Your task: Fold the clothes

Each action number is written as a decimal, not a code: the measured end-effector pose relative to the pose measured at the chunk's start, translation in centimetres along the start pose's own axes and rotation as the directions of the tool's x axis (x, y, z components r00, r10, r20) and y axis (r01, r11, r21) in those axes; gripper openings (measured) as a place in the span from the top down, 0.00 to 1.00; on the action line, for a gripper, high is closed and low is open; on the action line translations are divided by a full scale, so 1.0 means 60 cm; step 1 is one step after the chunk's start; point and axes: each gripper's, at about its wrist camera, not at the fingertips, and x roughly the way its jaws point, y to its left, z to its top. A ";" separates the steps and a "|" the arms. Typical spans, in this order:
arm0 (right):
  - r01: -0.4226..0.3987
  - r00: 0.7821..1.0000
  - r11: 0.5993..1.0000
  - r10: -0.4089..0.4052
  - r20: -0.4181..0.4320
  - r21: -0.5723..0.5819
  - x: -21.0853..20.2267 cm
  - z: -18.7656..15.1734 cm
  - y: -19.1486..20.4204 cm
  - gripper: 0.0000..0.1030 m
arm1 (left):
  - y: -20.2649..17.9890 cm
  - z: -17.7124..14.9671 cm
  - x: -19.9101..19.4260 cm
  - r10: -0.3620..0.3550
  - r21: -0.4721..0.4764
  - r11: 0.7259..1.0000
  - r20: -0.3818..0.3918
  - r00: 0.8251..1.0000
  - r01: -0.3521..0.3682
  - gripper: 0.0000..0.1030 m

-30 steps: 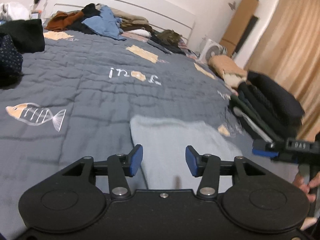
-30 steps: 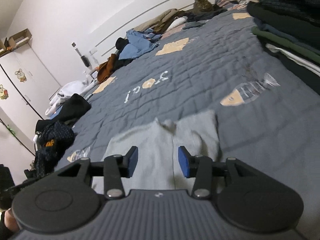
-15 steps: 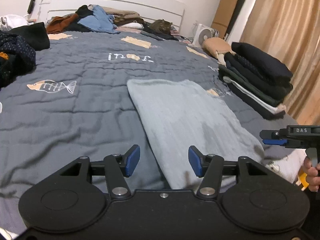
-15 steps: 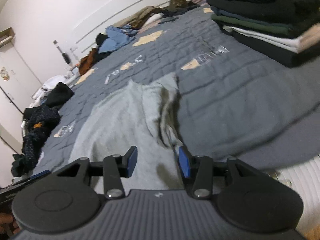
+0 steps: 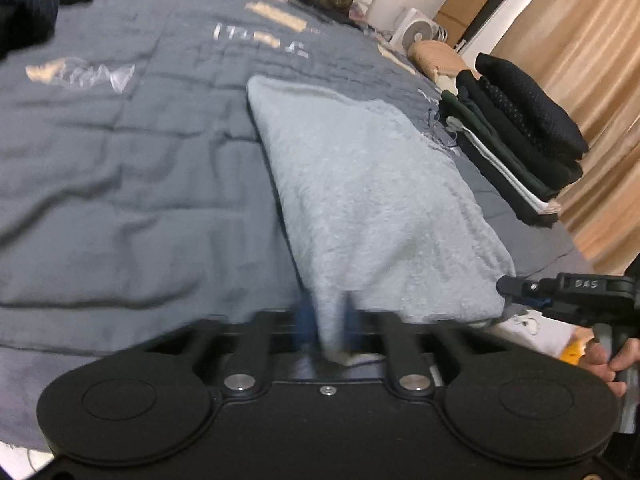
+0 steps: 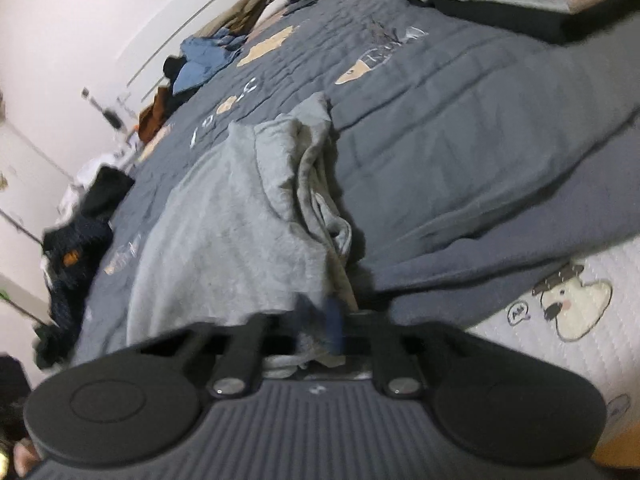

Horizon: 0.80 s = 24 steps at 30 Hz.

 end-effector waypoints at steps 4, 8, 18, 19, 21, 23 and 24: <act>-0.031 0.999 0.997 0.028 0.045 0.065 -0.021 0.008 -0.017 0.97 | 0.008 0.013 -0.030 0.007 -0.003 1.000 0.035 0.999 -0.007 0.95; 0.017 1.000 1.000 -0.017 0.006 0.021 -0.014 0.004 -0.013 0.97 | -0.001 0.015 -0.032 0.058 0.037 0.998 0.007 0.998 -0.058 0.92; 0.001 1.000 1.000 -0.001 0.011 -0.015 -0.038 -0.010 0.003 0.87 | -0.041 0.007 -0.051 0.058 0.146 0.987 0.076 0.995 -0.069 0.37; -0.014 1.000 1.000 0.014 0.010 0.002 -0.041 -0.013 0.001 0.86 | -0.040 0.006 -0.045 0.057 0.134 0.989 0.064 0.996 -0.066 0.37; -0.035 0.999 0.999 0.035 0.015 0.027 -0.044 -0.018 -0.001 0.75 | -0.035 0.005 -0.034 0.037 0.090 0.995 0.038 0.999 -0.041 0.37; -0.044 0.999 0.998 0.043 0.025 0.044 -0.047 -0.021 -0.002 0.68 | -0.026 0.006 -0.025 0.020 0.036 0.999 0.024 1.000 -0.021 0.37; -0.041 0.999 0.998 0.040 0.033 0.048 -0.049 -0.022 -0.003 0.66 | -0.020 0.008 -0.021 0.012 0.005 1.000 0.020 1.000 -0.012 0.38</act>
